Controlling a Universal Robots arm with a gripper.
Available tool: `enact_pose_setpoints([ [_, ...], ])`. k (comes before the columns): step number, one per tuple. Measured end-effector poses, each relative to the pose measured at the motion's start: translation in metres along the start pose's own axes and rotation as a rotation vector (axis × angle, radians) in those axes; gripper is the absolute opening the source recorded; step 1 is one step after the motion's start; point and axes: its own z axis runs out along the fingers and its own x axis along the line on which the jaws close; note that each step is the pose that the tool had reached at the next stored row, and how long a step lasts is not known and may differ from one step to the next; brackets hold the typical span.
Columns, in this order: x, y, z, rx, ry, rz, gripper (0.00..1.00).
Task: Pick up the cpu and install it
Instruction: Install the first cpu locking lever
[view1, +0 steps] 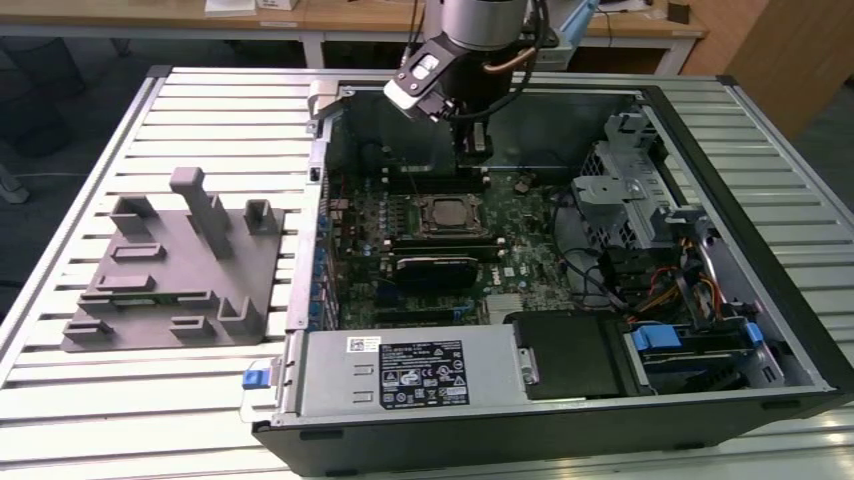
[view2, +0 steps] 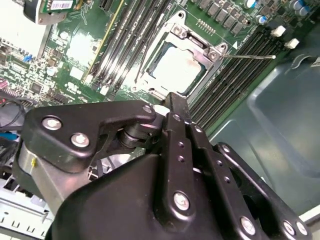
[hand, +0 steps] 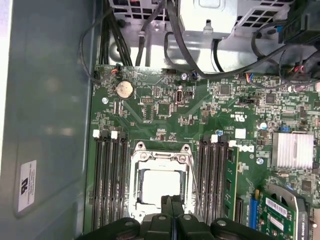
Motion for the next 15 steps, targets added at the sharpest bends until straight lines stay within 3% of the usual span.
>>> enact_pose_setpoints([
  [9,0.0,-0.0002,0.0007,-0.0024,-0.0002,-0.138,0.11],
  [15,0.0001,-0.0017,0.0018,-0.0024,-0.0016,-0.174,0.11],
])
